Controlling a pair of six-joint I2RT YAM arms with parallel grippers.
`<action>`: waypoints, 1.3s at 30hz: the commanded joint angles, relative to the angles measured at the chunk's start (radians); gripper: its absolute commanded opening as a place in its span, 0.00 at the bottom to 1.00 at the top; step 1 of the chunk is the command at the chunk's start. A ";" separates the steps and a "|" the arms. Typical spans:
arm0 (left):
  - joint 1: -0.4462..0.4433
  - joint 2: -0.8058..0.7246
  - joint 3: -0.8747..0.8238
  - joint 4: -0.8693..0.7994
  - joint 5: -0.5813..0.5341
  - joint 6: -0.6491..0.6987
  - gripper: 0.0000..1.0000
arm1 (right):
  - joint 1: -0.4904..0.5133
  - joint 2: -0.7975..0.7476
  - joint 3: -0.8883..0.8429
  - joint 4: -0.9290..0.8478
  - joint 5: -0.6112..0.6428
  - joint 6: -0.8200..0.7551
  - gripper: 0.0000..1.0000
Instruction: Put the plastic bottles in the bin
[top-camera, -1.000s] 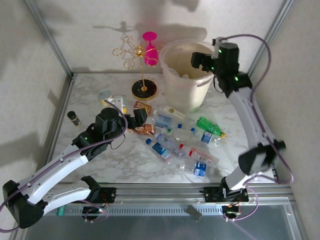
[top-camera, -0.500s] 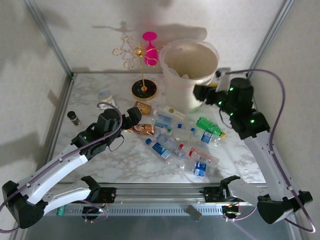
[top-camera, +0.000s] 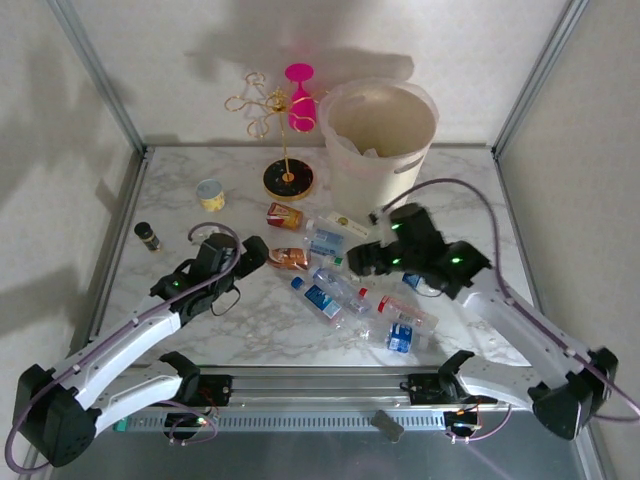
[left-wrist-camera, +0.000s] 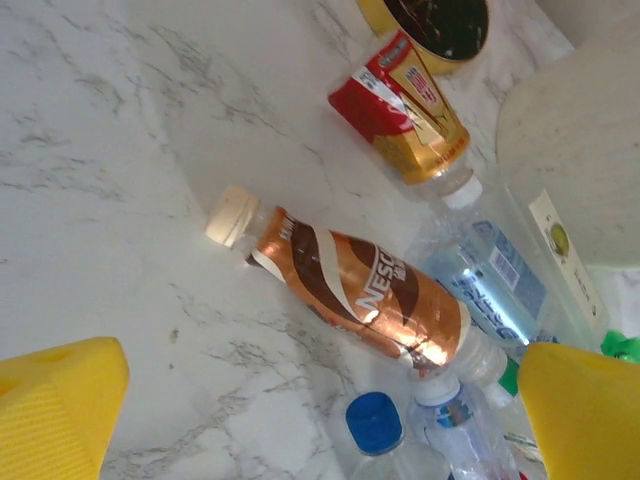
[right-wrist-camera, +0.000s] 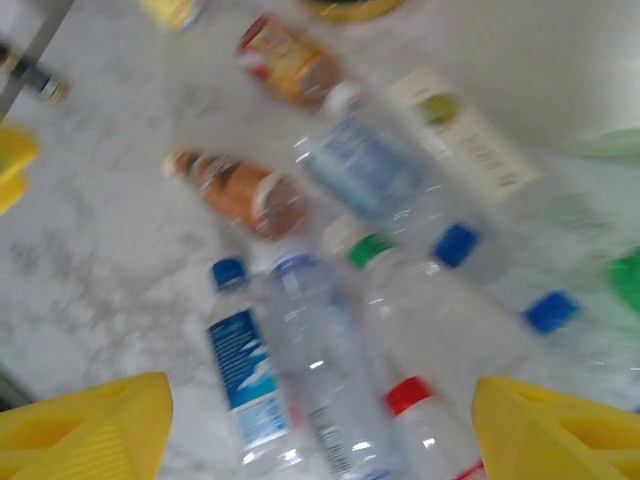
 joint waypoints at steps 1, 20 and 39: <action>0.027 0.027 0.080 -0.008 0.029 0.029 1.00 | 0.154 0.143 0.018 -0.025 0.148 0.011 0.77; 0.040 0.004 0.227 -0.068 -0.043 0.240 1.00 | 0.304 0.619 0.160 0.014 0.213 0.012 0.73; 0.046 -0.005 0.213 -0.060 -0.040 0.257 1.00 | 0.306 0.720 0.174 0.054 0.183 -0.002 0.52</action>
